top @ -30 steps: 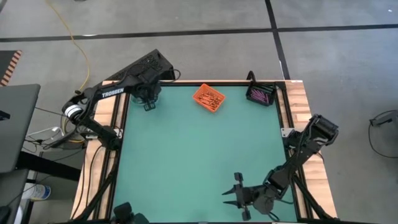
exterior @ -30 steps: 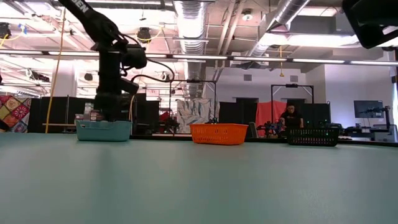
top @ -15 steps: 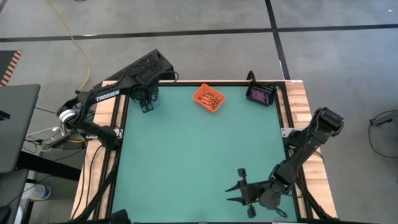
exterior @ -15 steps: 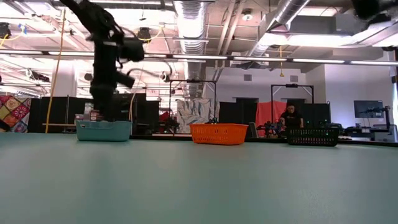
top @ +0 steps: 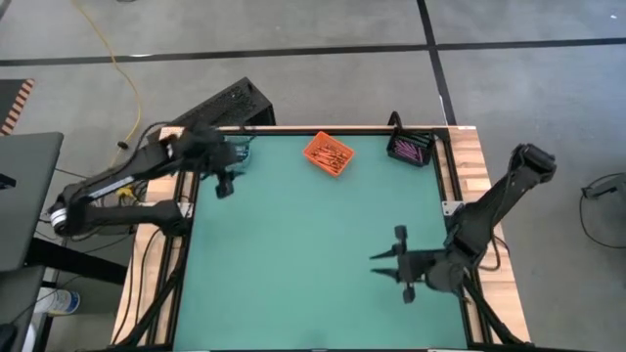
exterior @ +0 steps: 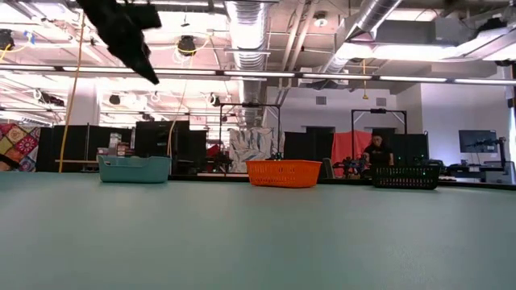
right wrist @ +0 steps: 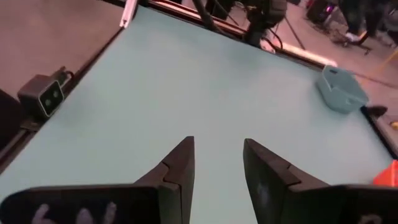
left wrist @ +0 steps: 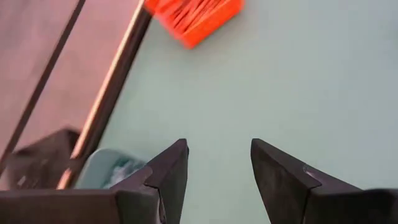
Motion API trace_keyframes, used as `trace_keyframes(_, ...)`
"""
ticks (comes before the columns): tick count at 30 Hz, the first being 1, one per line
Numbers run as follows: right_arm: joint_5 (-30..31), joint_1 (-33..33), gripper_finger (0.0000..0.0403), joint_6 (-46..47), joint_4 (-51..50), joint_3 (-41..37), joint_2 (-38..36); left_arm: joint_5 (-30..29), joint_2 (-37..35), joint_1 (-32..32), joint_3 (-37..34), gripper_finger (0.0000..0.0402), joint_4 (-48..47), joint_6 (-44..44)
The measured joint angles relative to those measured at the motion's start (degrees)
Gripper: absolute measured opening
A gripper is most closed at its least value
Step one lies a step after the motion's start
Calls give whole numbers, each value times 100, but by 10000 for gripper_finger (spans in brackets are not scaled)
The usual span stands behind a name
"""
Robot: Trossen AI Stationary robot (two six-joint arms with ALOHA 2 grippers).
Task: Sort crayons
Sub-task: Return to Home Position
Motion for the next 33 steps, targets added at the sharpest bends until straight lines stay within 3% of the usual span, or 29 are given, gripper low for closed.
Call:
trace_keyframes(6,-901,-702,132,-84,444,-952,-808,448,-1137,-898,-977,165,780,-592)
trace_keyframes(13,-2565,-1944,132,-1061,2282,-2301,-1746,745,-2124,-1803,-2651,165,2500,-1312)
trace_keyframes(18,-3448,-3029,132,-1247,2385,-2954,-2525,715,-2510,-2359,-3534,165,3905,-1646)
trace_keyframes(30,-5286,-5435,132,-1537,1511,-3538,-4705,-1129,-2760,-3799,-3873,165,4396,-1505)
trace_keyframes(33,-5501,-5874,132,-1537,1206,-3662,-5184,-1326,-2754,-4040,-3873,165,4452,-1378)
